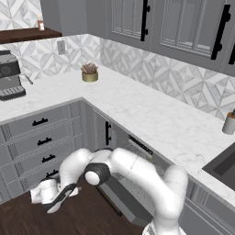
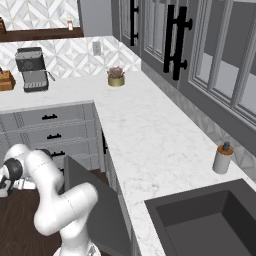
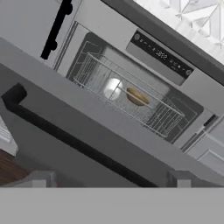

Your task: Pick up the cup and bowl from the counter, place them in the dishwasher, and close the dishwasher door.

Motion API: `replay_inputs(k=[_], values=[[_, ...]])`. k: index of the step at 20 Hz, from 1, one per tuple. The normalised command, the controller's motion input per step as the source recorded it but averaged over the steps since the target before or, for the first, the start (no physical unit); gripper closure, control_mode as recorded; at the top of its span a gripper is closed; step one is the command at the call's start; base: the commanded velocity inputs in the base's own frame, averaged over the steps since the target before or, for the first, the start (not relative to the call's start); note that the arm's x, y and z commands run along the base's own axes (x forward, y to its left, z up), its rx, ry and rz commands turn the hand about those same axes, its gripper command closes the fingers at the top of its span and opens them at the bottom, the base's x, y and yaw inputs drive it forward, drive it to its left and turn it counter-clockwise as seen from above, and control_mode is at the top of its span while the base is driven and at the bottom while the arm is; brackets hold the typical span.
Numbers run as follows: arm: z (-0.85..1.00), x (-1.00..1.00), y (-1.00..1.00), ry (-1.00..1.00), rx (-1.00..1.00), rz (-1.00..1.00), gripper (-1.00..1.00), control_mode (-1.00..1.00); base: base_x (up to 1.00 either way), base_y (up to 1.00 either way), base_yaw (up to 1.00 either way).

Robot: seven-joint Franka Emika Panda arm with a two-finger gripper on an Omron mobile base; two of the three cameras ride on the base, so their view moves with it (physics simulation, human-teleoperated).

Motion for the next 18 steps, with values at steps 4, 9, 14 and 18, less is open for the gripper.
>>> replay_inputs(k=[4, 9, 14, 18], values=[[-0.76, -0.81, -0.01, -0.51, 0.22, -0.22, -1.0, -1.0, 0.0, 0.0, 0.0], [-0.54, -0.96, -0.43, -0.6, 0.15, -0.2, -1.0, -1.0, 0.0, 0.0, 0.0], [-0.71, -0.8, -0.67, -0.69, 0.12, -0.17, -1.0, -1.0, 0.0, 0.0, 0.0], [-0.53, -0.84, -0.68, -0.66, 0.13, -0.16, -1.0, -1.0, 0.0, 0.0, 0.0]])
